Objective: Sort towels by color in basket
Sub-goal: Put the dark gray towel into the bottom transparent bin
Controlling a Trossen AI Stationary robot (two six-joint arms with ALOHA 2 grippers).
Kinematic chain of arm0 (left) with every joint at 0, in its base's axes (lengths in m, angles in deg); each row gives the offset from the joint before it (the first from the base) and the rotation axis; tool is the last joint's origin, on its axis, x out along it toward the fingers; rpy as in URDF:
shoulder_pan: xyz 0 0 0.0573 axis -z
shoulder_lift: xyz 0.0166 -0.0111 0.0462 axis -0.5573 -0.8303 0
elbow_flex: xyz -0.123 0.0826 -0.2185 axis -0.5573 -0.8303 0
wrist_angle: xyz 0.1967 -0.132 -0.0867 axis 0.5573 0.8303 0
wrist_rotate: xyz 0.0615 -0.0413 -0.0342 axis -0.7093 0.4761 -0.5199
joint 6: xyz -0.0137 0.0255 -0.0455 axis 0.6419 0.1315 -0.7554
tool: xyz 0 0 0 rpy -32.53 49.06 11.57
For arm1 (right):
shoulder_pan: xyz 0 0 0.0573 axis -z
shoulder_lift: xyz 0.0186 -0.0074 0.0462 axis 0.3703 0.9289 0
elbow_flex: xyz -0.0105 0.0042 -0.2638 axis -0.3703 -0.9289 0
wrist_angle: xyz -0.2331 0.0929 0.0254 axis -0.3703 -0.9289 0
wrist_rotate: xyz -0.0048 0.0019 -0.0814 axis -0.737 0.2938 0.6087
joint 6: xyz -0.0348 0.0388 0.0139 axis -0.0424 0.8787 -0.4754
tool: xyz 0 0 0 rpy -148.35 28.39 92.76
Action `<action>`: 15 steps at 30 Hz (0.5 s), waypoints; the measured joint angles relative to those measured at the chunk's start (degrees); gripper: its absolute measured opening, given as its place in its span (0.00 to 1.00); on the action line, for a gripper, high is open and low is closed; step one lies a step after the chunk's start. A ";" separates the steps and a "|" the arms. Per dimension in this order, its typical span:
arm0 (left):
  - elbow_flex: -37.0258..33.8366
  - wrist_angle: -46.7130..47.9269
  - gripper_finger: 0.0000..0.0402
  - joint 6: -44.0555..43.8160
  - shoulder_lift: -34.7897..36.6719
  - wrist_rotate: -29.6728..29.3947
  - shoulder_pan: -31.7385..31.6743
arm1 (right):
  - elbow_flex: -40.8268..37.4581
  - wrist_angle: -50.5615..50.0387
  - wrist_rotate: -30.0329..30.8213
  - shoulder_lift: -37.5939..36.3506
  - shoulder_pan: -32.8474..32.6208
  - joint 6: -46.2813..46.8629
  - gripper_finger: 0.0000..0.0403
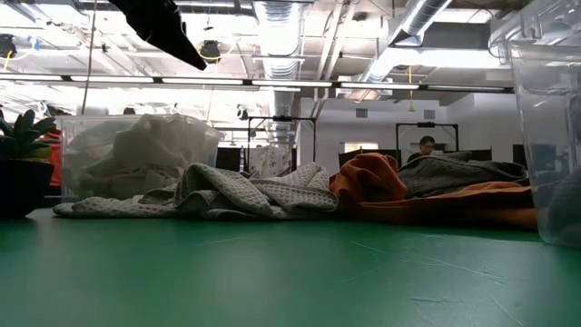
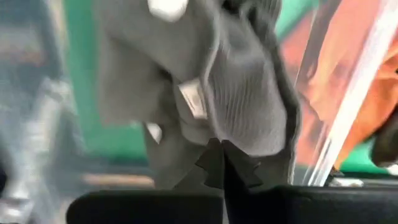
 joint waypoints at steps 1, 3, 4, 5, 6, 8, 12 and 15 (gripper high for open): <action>0.00 0.02 0.49 0.02 0.00 0.00 0.00 | 0.88 -0.23 0.01 -0.03 0.25 0.35 0.04; 0.00 0.08 0.49 0.00 0.00 0.00 0.01 | 1.71 -1.39 0.19 0.06 0.15 1.86 0.04; 0.00 0.07 0.49 0.00 0.00 0.00 0.01 | 1.60 -1.54 0.32 -0.08 0.08 2.27 0.04; 0.00 0.07 0.49 0.02 0.00 0.00 0.00 | 1.19 -1.48 0.36 -0.48 -0.02 2.27 0.04; 0.00 0.04 0.49 0.04 0.00 0.00 0.01 | 0.92 -1.46 0.36 -0.69 -0.05 2.33 0.05; 0.00 -0.37 0.49 0.26 0.00 0.00 0.00 | -0.03 -1.63 -0.47 -0.92 0.40 2.48 0.07; 0.00 -0.73 0.49 0.31 0.00 0.00 0.00 | -2.70 -1.45 -3.60 -1.94 1.99 3.82 0.17; 0.00 -0.47 0.49 0.17 0.00 0.03 0.00 | -4.66 -1.68 -4.31 -3.02 2.51 3.96 0.25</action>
